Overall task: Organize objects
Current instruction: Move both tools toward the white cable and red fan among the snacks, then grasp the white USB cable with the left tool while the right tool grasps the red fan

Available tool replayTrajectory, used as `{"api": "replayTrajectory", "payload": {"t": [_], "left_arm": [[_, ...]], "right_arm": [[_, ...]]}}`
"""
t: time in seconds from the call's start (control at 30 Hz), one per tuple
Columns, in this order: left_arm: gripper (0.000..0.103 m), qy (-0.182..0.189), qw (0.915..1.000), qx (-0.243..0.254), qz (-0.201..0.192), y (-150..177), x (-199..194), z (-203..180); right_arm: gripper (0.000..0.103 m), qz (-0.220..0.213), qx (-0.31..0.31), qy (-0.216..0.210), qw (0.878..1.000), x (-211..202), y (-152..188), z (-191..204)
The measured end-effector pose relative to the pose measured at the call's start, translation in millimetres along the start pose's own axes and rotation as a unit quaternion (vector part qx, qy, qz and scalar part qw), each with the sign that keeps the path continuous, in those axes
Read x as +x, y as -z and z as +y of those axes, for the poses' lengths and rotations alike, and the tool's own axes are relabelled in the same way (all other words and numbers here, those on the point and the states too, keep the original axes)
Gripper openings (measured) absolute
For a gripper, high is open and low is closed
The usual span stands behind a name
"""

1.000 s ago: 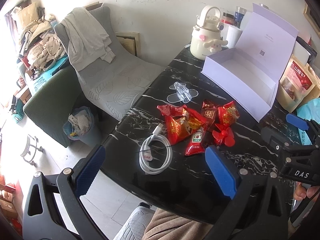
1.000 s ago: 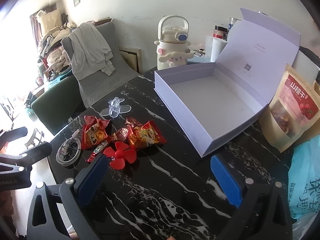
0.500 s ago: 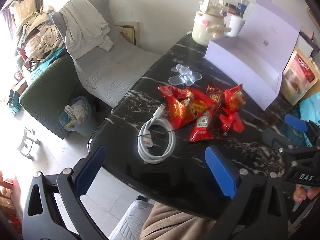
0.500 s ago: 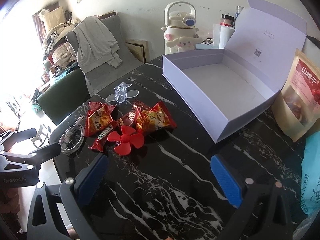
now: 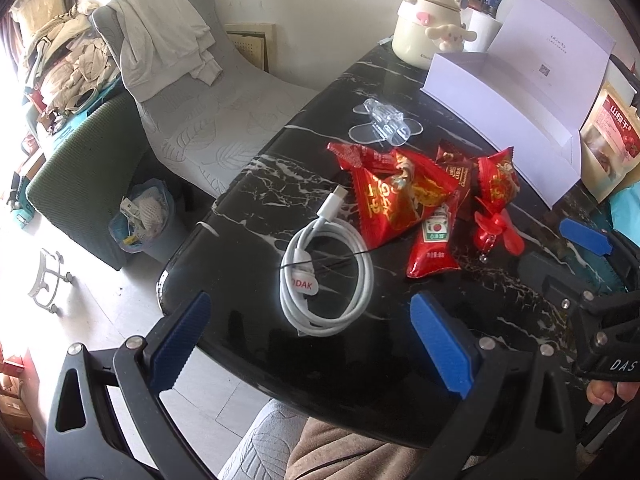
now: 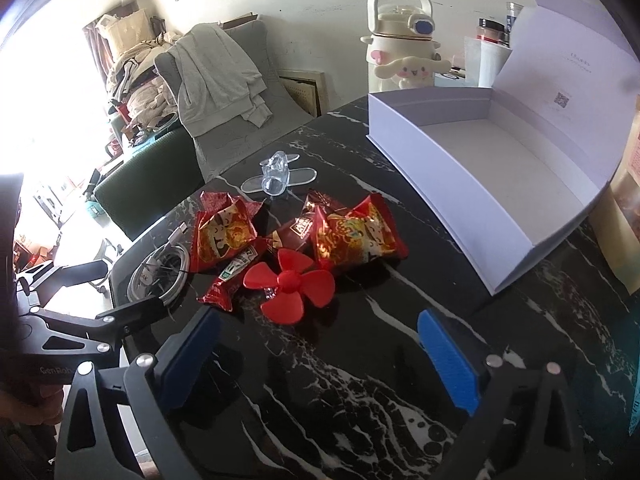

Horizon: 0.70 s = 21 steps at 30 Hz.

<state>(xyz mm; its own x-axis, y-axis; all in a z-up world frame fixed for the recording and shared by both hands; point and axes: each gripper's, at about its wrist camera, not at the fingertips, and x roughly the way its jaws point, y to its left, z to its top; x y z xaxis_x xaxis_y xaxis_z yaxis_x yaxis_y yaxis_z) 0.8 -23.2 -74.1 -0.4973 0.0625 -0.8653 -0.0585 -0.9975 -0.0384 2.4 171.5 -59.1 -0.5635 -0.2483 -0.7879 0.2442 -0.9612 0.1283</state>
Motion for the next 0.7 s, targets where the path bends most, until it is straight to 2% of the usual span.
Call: {"api": "replayTrajectory", "payload": {"t": [0.1, 0.3, 0.43, 0.53, 0.7], "left_arm": [[0.098, -0.001, 1.0000, 0.001, 0.006, -1, 7, 1], [0.097, -0.006, 0.9999, 0.009, 0.012, -4, 14, 4], [0.096, 0.000, 0.9998, 0.009, 0.020, -5, 21, 1], [0.092, -0.005, 0.9996, 0.012, 0.027, -6, 26, -2], [0.080, -0.004, 0.9999, 0.014, 0.009, -6, 23, -3]], "right_arm": [[0.092, 0.002, -0.007, -0.001, 1.000, 10, -4, 3], [0.070, 0.022, -0.009, -0.007, 1.000, 29, -9, 4], [0.040, 0.028, -0.019, 0.010, 0.999, 35, -7, 4], [0.040, 0.028, -0.017, -0.007, 0.999, 35, -7, 1], [0.040, 0.023, -0.019, -0.017, 0.999, 33, -4, 1]]}}
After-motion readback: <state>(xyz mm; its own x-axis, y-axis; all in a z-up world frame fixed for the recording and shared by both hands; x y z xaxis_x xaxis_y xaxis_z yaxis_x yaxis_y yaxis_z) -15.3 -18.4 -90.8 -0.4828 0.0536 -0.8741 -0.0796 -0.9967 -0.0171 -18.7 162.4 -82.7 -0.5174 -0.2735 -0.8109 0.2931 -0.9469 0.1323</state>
